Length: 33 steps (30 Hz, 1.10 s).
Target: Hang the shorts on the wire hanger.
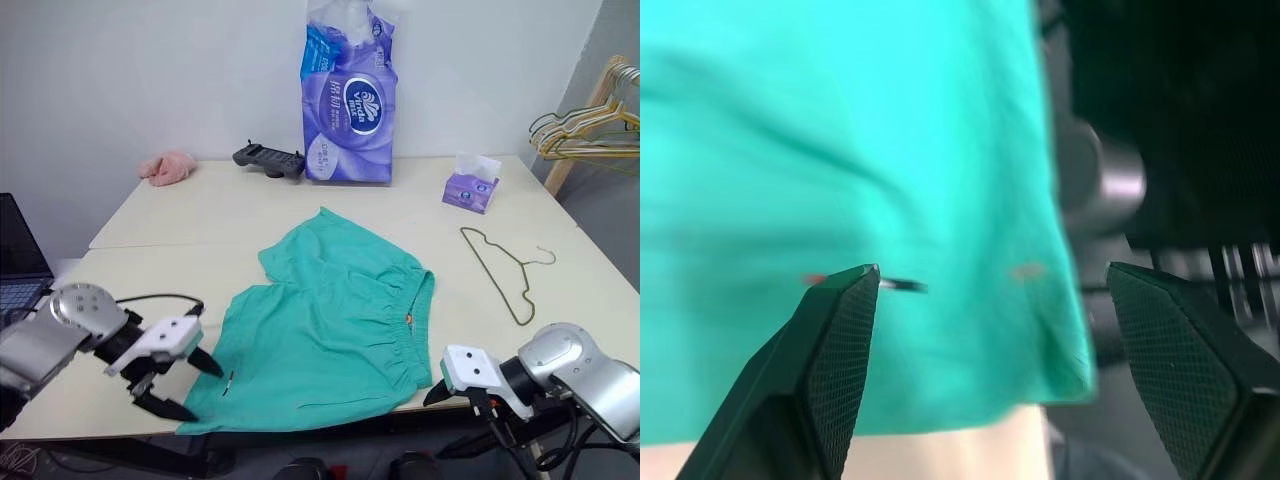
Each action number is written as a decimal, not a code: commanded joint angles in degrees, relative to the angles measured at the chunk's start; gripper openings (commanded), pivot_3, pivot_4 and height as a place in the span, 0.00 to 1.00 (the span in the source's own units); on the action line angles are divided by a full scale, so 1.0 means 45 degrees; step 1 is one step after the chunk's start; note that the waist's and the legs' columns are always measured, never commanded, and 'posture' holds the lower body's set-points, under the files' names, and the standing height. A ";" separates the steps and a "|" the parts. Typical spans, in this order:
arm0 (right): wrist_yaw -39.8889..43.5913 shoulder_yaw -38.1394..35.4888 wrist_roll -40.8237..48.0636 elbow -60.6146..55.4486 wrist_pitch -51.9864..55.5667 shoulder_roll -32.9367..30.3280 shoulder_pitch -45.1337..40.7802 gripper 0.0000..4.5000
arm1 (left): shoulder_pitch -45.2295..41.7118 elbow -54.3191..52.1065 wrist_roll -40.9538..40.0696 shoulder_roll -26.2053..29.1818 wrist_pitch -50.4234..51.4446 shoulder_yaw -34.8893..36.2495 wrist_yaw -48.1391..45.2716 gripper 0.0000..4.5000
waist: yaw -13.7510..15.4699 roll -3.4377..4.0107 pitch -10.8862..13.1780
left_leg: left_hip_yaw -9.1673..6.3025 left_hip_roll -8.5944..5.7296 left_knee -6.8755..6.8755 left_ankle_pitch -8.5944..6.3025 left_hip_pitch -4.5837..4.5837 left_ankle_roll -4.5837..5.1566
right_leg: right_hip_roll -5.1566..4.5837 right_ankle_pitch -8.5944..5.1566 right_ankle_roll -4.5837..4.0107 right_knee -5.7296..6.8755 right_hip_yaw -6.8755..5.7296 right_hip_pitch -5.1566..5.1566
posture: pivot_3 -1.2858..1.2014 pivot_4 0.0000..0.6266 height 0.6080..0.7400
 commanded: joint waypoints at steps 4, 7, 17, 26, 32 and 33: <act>-0.3647 -0.1744 -0.0504 0.3144 0.1286 0.1749 -0.2841 0.83 | -0.3766 0.1385 -0.0988 -0.4802 0.3177 0.1368 0.2534 0.85 | -0.0004 -0.0033 0.0008 | -0.0011 -0.0026 0.0064 0.0002 -0.0026 0.0000 | 0.0000 0.0022 0.0036 -0.0001 0.0004 0.0016 | 0.51 0.03 1.00; -0.5922 -0.2157 -0.1997 0.5392 0.1058 0.2228 -0.3797 0.83 | -0.4321 0.1183 -0.0503 -0.7926 0.3062 0.1570 0.5148 0.85 | -0.0116 -0.0042 -0.0009 | -0.0024 -0.0026 0.0172 -0.0005 -0.0152 -0.0005 | -0.0008 0.0047 0.0055 -0.0013 0.0016 -0.0046 | 0.50 0.04 1.00; -0.6943 -0.1693 -0.4486 1.3860 0.0288 0.1947 -0.6672 0.83 | -0.4613 0.3343 0.3599 -1.3845 -0.0428 -0.0691 0.9441 0.85 | -0.0589 0.0010 -0.0028 | 0.0137 -0.0060 0.0139 -0.0017 -0.0203 -0.0028 | -0.0050 0.0124 -0.0011 -0.0024 0.0167 -0.0158 | 0.47 0.05 1.00; -0.7417 -0.1463 -0.5813 1.9824 -0.1446 0.3762 -1.0130 0.83 | -0.4727 0.5059 0.4938 -1.4562 -0.1155 -0.0669 1.0307 0.85 | -0.1399 0.0055 -0.0009 | 0.0317 -0.0016 0.0145 -0.0051 -0.0023 0.0078 | 0.0042 0.0138 0.0100 -0.0009 0.0354 -0.0009 | 0.48 0.05 1.00; -0.7270 -0.1106 -0.6550 2.1188 -0.2670 0.4897 -1.0726 0.83 | -0.3913 0.4510 0.5209 -1.4374 -0.0567 -0.0444 1.0878 0.85 | -0.1429 0.0068 -0.0017 | 0.0315 -0.0013 0.0144 -0.0057 -0.0001 0.0086 | 0.0038 0.0173 0.0049 -0.0005 0.0371 -0.0017 | 0.50 0.04 1.00; -0.7299 -0.1077 -0.6651 2.1350 -0.2823 0.5011 -1.0769 0.83 | -0.3815 0.4393 0.5173 -1.4369 -0.0461 -0.0386 1.0903 0.85 | -0.1381 0.0071 -0.0019 | 0.0316 -0.0015 0.0147 -0.0059 -0.0004 0.0090 | 0.0032 0.0176 0.0048 -0.0005 0.0372 -0.0019 | 0.50 0.04 1.00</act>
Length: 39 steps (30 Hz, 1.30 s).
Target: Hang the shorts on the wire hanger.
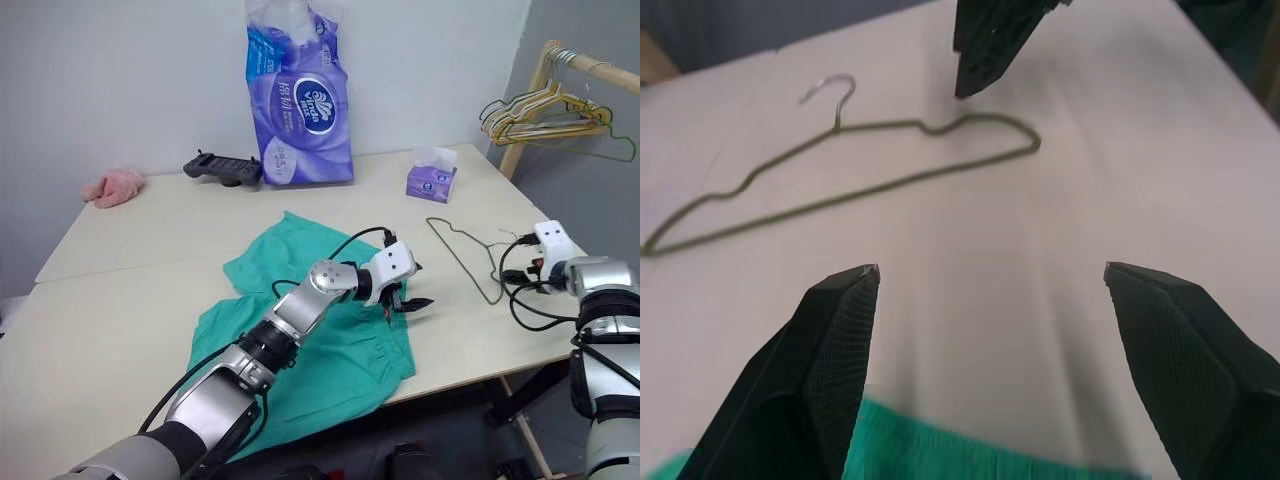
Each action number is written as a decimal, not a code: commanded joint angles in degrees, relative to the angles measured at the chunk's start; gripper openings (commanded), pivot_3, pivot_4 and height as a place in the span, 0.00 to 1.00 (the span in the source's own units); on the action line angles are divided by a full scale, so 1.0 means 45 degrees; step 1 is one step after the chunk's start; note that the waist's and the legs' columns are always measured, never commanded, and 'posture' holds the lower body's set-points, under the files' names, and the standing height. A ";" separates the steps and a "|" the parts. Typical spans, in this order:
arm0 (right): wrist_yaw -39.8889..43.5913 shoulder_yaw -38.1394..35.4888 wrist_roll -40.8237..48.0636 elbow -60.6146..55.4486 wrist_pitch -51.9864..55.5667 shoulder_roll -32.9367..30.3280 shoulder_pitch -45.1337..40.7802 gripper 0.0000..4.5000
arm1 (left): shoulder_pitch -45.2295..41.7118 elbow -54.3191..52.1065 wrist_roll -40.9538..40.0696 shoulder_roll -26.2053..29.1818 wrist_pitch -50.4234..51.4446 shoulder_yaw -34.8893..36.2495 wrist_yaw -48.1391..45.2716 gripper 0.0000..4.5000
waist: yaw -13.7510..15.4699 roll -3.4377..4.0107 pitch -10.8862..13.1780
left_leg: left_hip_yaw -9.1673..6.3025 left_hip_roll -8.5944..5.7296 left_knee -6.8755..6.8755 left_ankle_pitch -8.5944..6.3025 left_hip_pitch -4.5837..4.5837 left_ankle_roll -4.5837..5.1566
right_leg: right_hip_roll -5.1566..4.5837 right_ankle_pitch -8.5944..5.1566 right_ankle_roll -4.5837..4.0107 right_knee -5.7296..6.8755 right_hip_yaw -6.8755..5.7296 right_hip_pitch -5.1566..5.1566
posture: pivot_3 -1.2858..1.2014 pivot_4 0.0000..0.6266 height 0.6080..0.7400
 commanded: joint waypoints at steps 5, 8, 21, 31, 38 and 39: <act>-0.1029 -0.0091 -0.0851 0.1523 -0.1481 0.0465 -0.0684 0.83 | 0.0401 -0.1549 -0.0227 -0.0071 0.0976 0.0773 0.0399 0.85 | 0.0349 0.0006 -0.0006 | -0.0005 -0.0012 0.0008 -0.0003 -0.0004 0.0005 | -0.0014 0.0009 0.0009 -0.0003 -0.0002 -0.0004 | 0.51 0.03 1.00; -0.1391 -0.0393 -0.0830 0.2024 -0.1534 0.0588 -0.0715 0.79 | 0.0532 -0.1953 -0.0228 0.0015 0.1291 0.0864 0.0386 0.86 | 0.0492 0.0013 -0.0011 | -0.0010 -0.0012 0.0007 -0.0003 -0.0003 0.0004 | -0.0013 0.0009 0.0008 0.0001 -0.0007 -0.0004 | 0.52 0.02 1.00; -0.0853 -0.1003 -0.0878 0.2490 -0.1021 0.0826 -0.0572 0.01 | 0.0301 -0.2146 -0.0248 0.0403 0.1666 0.1309 0.0269 0.86 | 0.0502 0.0013 -0.0049 | -0.0005 -0.0015 0.0017 -0.0002 0.0005 0.0004 | -0.0010 0.0019 0.0019 0.0002 -0.0002 0.0010 | 0.52 0.01 1.00; -0.4374 0.1078 -0.4099 0.0541 -0.7618 -0.1476 -0.0277 0.01 | -0.0722 -0.1576 -0.1098 0.1164 0.1485 0.3261 0.0619 0.86 | 0.0575 0.0091 -0.0034 | 0.0004 -0.0033 0.0016 -0.0002 -0.0022 0.0004 | -0.0019 0.0018 0.0022 0.0003 0.0011 -0.0023 | 0.53 0.02 1.00; -0.7303 0.2635 -0.7244 -0.3327 -1.3673 -0.3688 0.1092 0.01 | -0.2630 -0.1439 -0.5106 0.2361 0.4530 0.6296 -0.2137 0.86 | 0.0342 0.0018 -0.0005 | 0.0013 -0.0007 0.0004 -0.0001 -0.0030 -0.0001 | 0.0011 -0.0029 0.0093 -0.0008 0.0013 -0.0034 | 0.51 0.02 1.00; -0.7698 0.2774 -0.7719 -0.3876 -1.4168 -0.3881 0.1273 0.01 | -0.2845 -0.1144 -0.5141 0.2707 0.4429 0.6294 -0.2582 0.86 | 0.0309 0.0021 -0.0006 | 0.0011 -0.0007 0.0008 0.0002 -0.0028 -0.0005 | 0.0012 -0.0029 0.0093 -0.0008 0.0014 -0.0034 | 0.51 0.02 1.00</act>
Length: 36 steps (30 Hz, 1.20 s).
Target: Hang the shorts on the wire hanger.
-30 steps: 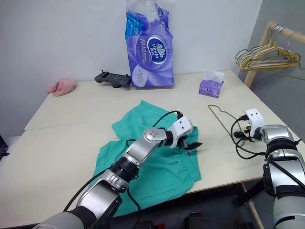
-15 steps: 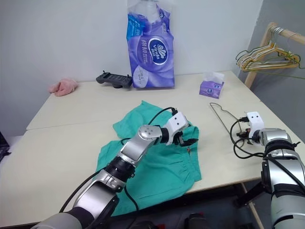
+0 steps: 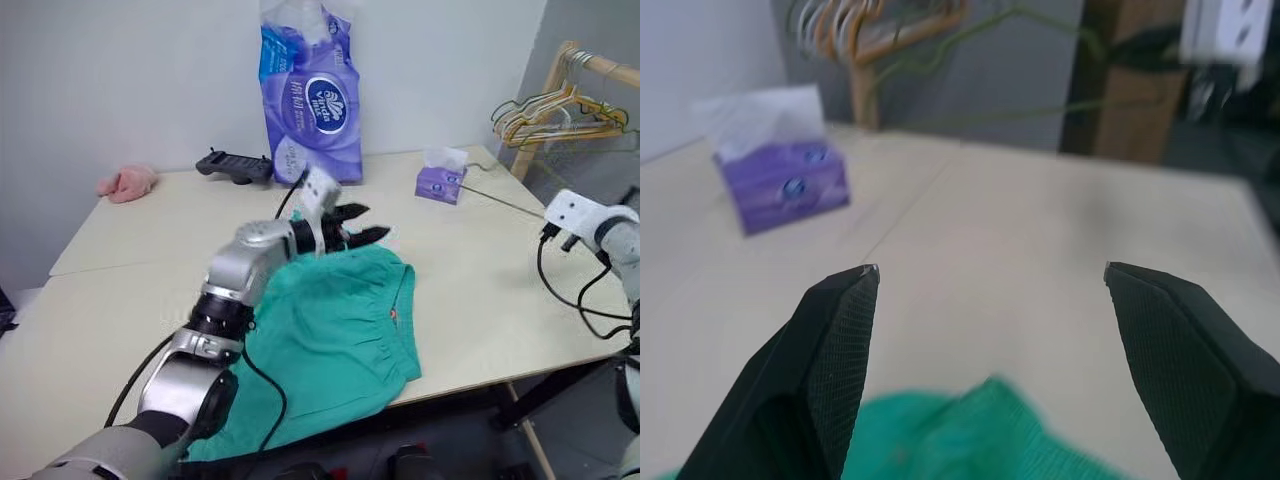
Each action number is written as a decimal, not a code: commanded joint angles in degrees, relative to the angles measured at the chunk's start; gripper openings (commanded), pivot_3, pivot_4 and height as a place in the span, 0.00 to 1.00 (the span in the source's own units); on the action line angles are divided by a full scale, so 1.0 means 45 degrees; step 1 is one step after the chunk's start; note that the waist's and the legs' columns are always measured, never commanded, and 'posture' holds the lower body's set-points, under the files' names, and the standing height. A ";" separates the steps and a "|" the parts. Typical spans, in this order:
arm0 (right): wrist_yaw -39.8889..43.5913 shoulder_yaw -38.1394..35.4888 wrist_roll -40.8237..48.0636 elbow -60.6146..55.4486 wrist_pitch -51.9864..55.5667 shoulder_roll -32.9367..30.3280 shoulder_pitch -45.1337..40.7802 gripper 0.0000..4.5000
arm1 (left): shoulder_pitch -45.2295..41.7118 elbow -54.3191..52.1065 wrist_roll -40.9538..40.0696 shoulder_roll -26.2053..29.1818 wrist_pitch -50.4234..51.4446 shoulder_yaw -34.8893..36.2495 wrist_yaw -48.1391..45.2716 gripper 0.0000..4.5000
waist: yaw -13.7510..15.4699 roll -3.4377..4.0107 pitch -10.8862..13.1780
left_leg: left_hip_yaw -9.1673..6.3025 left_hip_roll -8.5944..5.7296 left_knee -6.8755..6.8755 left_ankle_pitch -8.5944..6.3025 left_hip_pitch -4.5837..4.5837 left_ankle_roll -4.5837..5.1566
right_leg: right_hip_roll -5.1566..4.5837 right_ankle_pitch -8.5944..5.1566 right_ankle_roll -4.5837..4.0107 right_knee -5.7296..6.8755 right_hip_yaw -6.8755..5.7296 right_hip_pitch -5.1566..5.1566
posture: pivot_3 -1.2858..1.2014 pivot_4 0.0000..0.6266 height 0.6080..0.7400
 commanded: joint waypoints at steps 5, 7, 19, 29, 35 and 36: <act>-0.2175 0.0305 -0.2315 -0.3355 -0.2866 -0.0809 0.0919 0.01 | -0.1228 0.1963 0.0615 0.2148 -0.1573 -0.0391 -0.2535 0.86 | -0.0075 0.0016 -0.0009 | 0.0021 -0.0016 0.0000 0.0023 0.0035 -0.0040 | 0.0000 0.0000 -0.0003 0.0010 0.0026 0.0020 | 0.50 0.02 1.00; -0.2340 0.0164 -0.2528 -0.3725 -0.2976 -0.0820 0.0991 0.01 | -0.1395 0.2752 0.1257 0.2504 -0.2402 -0.0879 -0.3038 0.86 | -0.0073 0.0012 -0.0009 | 0.0021 -0.0019 0.0008 0.0026 0.0033 -0.0043 | -0.0001 0.0005 -0.0009 0.0008 0.0028 0.0021 | 0.50 0.02 1.00; -0.1393 -0.0602 -0.1833 -0.6345 -0.3530 -0.0588 0.0476 0.01 | -0.2056 0.6334 0.3680 0.2481 -0.6170 -0.2106 -0.3542 0.86 | -0.0074 -0.0017 0.0004 | 0.0026 -0.0012 0.0005 -0.0004 0.0020 0.0009 | -0.0001 0.0037 -0.0072 -0.0008 0.0028 0.0015 | 0.49 0.01 1.00; -0.0807 -0.0815 -0.1786 -0.7176 -0.3070 0.0166 0.0121 0.01 | -0.2083 0.6649 0.4142 0.2069 -0.6191 -0.2205 -0.3481 0.86 | -0.0121 -0.0028 0.0006 | 0.0026 -0.0008 0.0006 -0.0007 0.0023 0.0014 | -0.0001 0.0038 -0.0071 -0.0002 0.0024 0.0016 | 0.49 0.02 1.00; -0.0781 -0.0897 -0.1817 -0.7054 -0.3200 0.0266 0.0008 0.00 | -0.2258 0.7049 0.4522 0.2109 -0.6401 -0.2076 -0.3215 0.60 | -0.0121 -0.0033 0.0009 | 0.0021 -0.0008 0.0006 -0.0007 0.0024 0.0015 | -0.0001 0.0038 -0.0071 0.0003 0.0020 0.0016 | 0.49 0.02 1.00; -0.0786 -0.0902 -0.1823 -0.7058 -0.3223 0.0281 0.0005 0.00 | -0.2258 0.7026 0.4487 0.2104 -0.6379 -0.2017 -0.3266 0.54 | -0.0120 -0.0032 0.0008 | 0.0021 -0.0008 0.0006 -0.0007 0.0023 0.0015 | -0.0001 0.0038 -0.0071 0.0001 0.0019 0.0016 | 0.49 0.02 1.00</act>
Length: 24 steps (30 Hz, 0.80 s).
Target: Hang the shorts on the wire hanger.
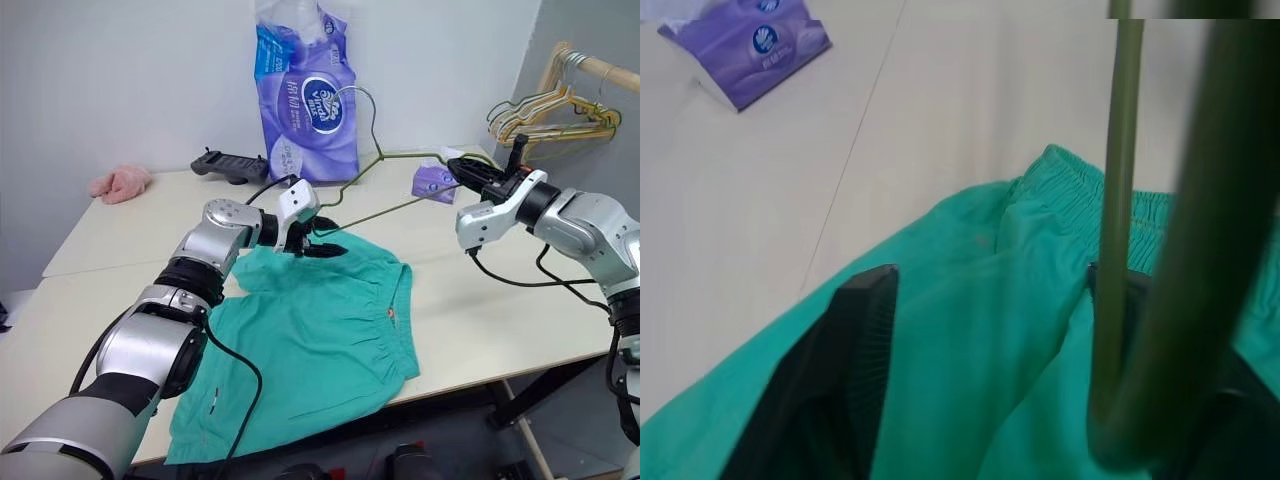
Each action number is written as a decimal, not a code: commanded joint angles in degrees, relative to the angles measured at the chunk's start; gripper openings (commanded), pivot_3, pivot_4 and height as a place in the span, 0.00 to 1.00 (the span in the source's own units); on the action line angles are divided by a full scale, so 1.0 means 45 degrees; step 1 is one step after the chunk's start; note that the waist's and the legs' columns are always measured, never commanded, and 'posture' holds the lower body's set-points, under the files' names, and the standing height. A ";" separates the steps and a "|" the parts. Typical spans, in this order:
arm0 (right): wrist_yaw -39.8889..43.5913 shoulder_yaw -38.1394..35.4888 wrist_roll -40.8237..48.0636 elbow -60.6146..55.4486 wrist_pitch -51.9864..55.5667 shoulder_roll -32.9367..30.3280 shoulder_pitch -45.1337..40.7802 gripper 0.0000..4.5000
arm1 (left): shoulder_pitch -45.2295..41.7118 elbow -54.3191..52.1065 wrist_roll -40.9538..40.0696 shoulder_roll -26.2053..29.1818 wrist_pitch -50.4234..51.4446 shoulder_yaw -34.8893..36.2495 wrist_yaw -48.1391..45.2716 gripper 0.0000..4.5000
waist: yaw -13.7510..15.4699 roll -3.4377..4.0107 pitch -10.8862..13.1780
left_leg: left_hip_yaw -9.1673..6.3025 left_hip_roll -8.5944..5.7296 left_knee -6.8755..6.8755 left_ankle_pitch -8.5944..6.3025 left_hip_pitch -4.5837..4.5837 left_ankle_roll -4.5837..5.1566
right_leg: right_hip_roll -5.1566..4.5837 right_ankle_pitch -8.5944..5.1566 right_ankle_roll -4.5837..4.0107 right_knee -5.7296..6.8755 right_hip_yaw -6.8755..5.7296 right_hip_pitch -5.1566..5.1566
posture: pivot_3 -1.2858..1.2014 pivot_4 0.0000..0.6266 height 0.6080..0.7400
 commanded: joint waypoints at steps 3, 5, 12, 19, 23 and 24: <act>-0.0095 -0.0449 0.0155 -0.0204 -0.0112 0.0016 -0.0379 0.00 | -0.0426 -0.0257 -0.0005 0.0113 -0.0188 0.0173 -0.0095 0.32 | 0.0001 0.0000 0.0000 | 0.0003 0.0000 0.0000 0.0000 0.0000 0.0000 | -0.0002 0.0000 0.0000 -0.0002 0.0004 0.0000 | 0.49 0.02 1.00; -0.0094 -0.0416 0.0131 -0.0164 -0.0188 0.0013 -0.0349 0.00 | -0.0362 -0.0361 -0.0011 0.0114 -0.0161 0.0151 -0.0162 0.19 | 0.0001 0.0000 0.0000 | 0.0001 0.0000 0.0000 -0.0001 0.0000 0.0001 | -0.0002 0.0000 0.0000 -0.0002 0.0002 0.0000 | 0.49 0.02 1.00; 0.0020 -0.0395 0.0167 -0.0388 -0.0163 0.0158 -0.0393 0.00 | -0.0329 -0.0542 0.0052 0.0067 -0.0105 0.0074 -0.0290 0.01 | 0.0001 -0.0001 -0.0003 | 0.0002 0.0000 0.0000 -0.0001 0.0002 0.0001 | -0.0001 0.0000 -0.0001 0.0003 0.0002 0.0000 | 0.50 0.00 1.00; 0.0740 -0.0280 0.0543 -0.0595 0.0101 0.0311 -0.0098 0.00 | -0.0442 -0.0458 0.0508 0.0002 -0.0290 -0.0041 0.0269 0.01 | 0.0007 -0.0003 -0.0005 | 0.0002 0.0000 0.0000 -0.0001 0.0001 0.0001 | -0.0002 0.0002 -0.0002 0.0004 0.0003 0.0000 | 0.50 0.00 1.00; 0.2239 -0.0179 0.1683 -0.0716 0.0455 0.0405 0.0358 0.18 | -0.0553 -0.0299 0.0658 -0.0067 -0.0424 0.0036 0.0589 0.00 | 0.0012 -0.0018 -0.0014 | -0.0002 0.0001 0.0001 0.0000 0.0001 0.0001 | -0.0002 0.0002 -0.0002 0.0006 0.0000 0.0000 | 0.49 0.00 1.00; 0.2566 -0.0181 0.1910 -0.0804 0.0528 0.0407 0.0462 0.24 | -0.0578 -0.0253 0.0688 -0.0071 -0.0443 0.0049 0.0639 0.00 | 0.0016 -0.0023 -0.0017 | -0.0004 0.0001 0.0001 0.0000 0.0001 0.0001 | -0.0002 0.0002 -0.0002 0.0005 -0.0003 0.0000 | 0.49 0.00 1.00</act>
